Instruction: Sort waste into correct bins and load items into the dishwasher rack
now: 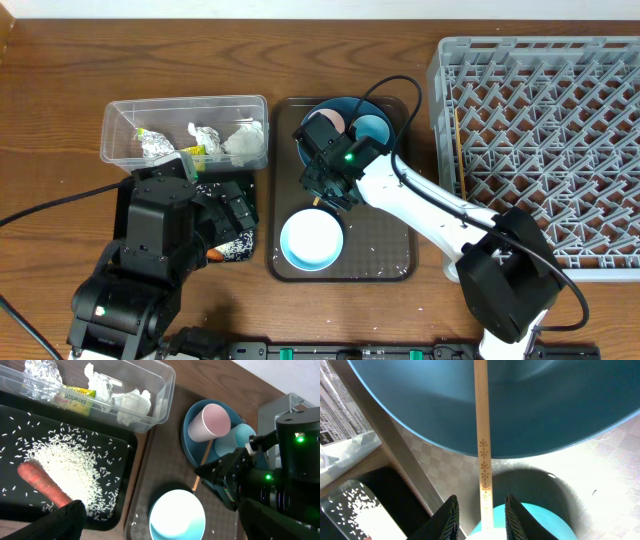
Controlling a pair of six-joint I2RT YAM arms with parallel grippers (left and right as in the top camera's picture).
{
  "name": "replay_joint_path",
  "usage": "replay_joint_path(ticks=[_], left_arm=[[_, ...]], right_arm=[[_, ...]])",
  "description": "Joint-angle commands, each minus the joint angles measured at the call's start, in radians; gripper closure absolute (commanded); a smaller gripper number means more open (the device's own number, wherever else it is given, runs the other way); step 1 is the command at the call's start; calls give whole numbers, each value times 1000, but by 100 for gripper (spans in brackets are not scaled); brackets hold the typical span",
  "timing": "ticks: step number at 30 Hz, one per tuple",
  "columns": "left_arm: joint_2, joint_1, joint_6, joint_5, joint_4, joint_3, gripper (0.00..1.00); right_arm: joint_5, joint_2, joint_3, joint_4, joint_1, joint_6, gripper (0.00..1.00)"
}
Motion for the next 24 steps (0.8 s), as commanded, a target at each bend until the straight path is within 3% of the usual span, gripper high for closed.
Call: replay_joint_path(ticks=[1, 10, 24], left_arm=[[-3, 4, 11, -16, -1, 18, 0], [-3, 4, 11, -16, -1, 18, 0], [-3, 4, 11, -16, -1, 18, 0]], right_arm=[[26, 18, -23, -2, 10, 15, 71], [39, 18, -36, 19, 10, 28, 72], [40, 18, -36, 2, 8, 23, 95]])
